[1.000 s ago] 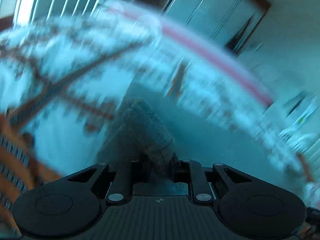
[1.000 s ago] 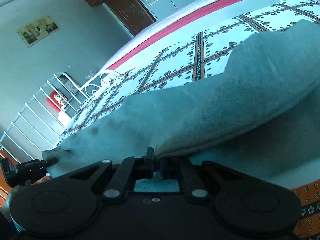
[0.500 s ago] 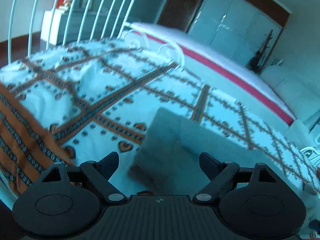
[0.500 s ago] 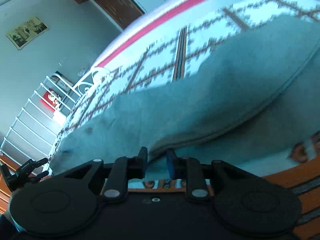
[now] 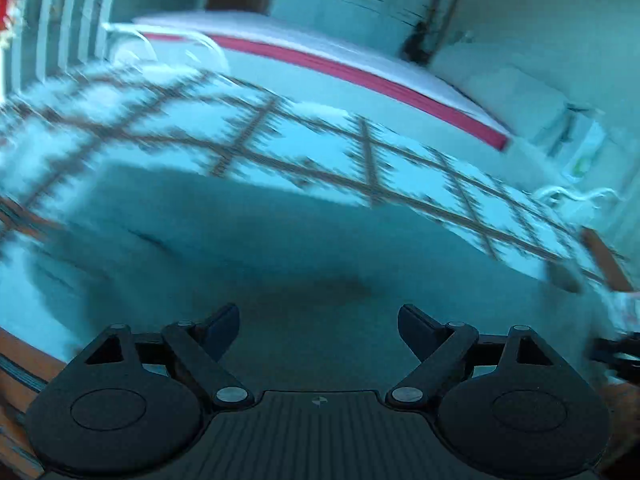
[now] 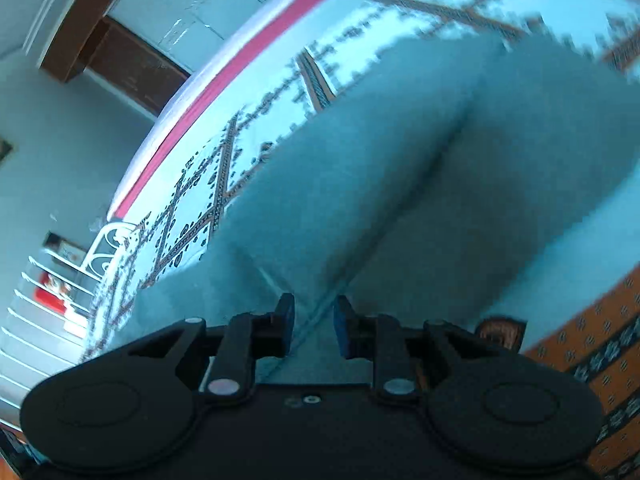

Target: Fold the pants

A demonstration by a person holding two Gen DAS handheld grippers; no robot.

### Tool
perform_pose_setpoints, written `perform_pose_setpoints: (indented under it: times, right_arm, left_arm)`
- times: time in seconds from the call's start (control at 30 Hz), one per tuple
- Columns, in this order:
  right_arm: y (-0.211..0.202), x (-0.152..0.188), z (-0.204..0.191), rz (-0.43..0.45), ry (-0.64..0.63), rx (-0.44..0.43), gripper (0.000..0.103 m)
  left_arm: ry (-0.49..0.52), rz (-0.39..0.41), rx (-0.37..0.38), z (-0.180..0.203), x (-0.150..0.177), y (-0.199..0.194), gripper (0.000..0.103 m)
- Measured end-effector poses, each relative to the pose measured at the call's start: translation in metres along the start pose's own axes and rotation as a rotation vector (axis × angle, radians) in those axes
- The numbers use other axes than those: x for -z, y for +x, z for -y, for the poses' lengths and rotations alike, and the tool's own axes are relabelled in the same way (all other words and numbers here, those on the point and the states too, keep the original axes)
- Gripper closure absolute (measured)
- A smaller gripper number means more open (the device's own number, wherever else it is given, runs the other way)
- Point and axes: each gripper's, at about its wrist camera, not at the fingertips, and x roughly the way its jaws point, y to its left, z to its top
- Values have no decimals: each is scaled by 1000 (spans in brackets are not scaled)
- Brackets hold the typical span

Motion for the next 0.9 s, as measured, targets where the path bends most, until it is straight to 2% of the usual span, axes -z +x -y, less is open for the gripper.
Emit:
perform_pose_setpoints:
  times: [0.13,0.2,0.3,0.33,0.37,0.4,0.47,0.53,0.57,0.63,0.67,0.7,0.73,0.77,0.83,0.9]
  right_arm:
    - [10,-1,10,19,58,-9,85]
    - [16,-5,14,37,99,-26,82]
    - [26,-9,26,46,180,-72,82]
    - [28,-11,26,46,183,-71,97]
    - [25,-13,22,62,153,-42,103]
    - [17,-14,15,98,103,-36,103]
    - [-13,-9,-5,199,6,-85,103]
    - [-36,2,-13,233,-55,-83,103]
    - [-37,9,-13,208,-75,-47,103]
    - [-17,18,-3,79,-90,75,103]
    - [-6,19,3,41,-75,99,103]
    - [-2,18,10,38,-48,81,102]
    - [-5,15,13,60,-29,52,100]
    - [-10,13,15,92,-30,35,88]
    - [-22,8,17,165,-25,35,75]
    - [-24,-7,27,203,34,34,74]
  left_arm:
    - [52,-83,-108,22,22,28,17]
    - [97,-92,-167,30,30,37,17]
    - [197,-94,-223,49,39,44,7]
    - [196,-93,-226,49,38,44,6]
    - [182,-94,-219,47,36,43,6]
    - [173,-96,-211,46,35,42,6]
    - [165,-95,-201,43,33,39,6]
    - [170,-95,-195,42,35,38,6]
    - [172,-97,-192,41,34,39,6]
    - [168,-101,-191,41,33,40,6]
    - [165,-102,-194,41,33,41,6]
    - [162,-102,-199,43,33,41,6]
    - [158,-103,-205,43,32,41,6]
    - [154,-103,-210,44,32,42,6]
    - [145,-101,-215,45,32,43,4]
    - [147,-105,-210,46,32,46,0]
